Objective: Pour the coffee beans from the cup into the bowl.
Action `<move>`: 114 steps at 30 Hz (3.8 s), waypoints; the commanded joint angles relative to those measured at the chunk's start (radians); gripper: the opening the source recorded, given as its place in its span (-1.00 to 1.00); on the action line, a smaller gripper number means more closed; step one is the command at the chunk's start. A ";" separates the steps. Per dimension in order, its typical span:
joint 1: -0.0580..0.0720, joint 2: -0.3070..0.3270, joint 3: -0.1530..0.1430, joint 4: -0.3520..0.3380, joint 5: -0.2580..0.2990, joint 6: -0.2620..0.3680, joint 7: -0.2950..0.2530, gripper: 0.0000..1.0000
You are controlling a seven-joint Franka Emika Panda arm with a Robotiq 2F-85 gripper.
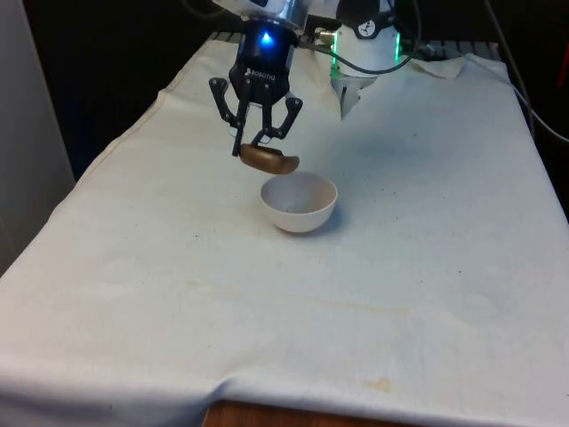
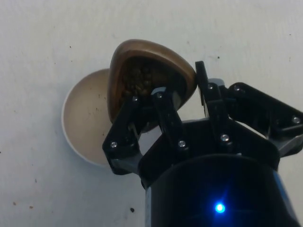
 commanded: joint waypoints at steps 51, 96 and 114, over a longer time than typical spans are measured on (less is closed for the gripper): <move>0.014 -0.062 -0.042 0.058 -0.022 -0.335 0.167 -0.90; 0.015 -0.045 -0.055 0.073 -0.025 -0.370 0.395 -0.90; 0.018 -0.031 -0.064 0.091 -0.032 -0.387 0.479 -0.90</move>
